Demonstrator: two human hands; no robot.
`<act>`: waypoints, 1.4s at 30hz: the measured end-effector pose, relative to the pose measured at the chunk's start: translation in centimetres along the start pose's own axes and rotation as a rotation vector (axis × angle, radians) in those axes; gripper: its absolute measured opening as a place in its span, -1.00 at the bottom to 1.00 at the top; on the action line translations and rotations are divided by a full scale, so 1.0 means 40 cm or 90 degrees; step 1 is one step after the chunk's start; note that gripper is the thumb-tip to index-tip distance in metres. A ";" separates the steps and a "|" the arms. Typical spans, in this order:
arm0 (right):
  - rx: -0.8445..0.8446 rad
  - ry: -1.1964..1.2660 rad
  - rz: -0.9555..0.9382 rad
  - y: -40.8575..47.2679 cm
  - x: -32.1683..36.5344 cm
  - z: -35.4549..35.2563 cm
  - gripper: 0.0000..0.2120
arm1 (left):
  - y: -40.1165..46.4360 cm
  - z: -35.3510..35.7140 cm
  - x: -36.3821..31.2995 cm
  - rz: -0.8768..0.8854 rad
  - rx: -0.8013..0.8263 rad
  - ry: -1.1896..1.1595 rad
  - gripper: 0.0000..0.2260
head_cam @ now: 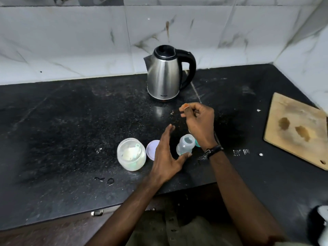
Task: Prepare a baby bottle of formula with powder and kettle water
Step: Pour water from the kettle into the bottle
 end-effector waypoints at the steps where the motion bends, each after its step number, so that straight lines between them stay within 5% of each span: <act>1: 0.004 0.008 0.003 0.009 -0.004 -0.006 -0.79 | 0.005 0.018 0.019 -0.013 0.023 0.006 -0.06; 8: 0.031 0.054 0.031 0.101 -0.019 -0.053 -0.85 | 0.017 0.093 0.116 -0.089 0.060 0.036 -0.02; 15: 0.049 0.105 0.036 0.222 -0.025 -0.035 -0.81 | 0.012 0.102 0.124 -0.075 -0.033 0.046 -0.45; 28: -0.196 0.024 -0.087 0.512 0.063 0.039 -0.75 | 0.152 0.039 0.086 -0.051 -0.188 0.010 -0.50; 35: -0.056 -0.048 -0.005 0.623 0.011 0.119 -0.63 | 0.189 0.019 0.107 -0.059 -0.218 0.036 -0.53; 42: -0.052 -0.006 0.058 0.667 -0.011 0.140 -0.39 | 0.210 0.007 0.132 -0.075 -0.225 0.065 -0.52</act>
Point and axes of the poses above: each hand's wrist, its own y-axis towards the middle knuckle, its own z-axis out of the palm, x = y × z, the point moved 7 cm from there along y, towards the middle knuckle, and after that the axes turned 13 degrees about z, right-handed, at the moved point
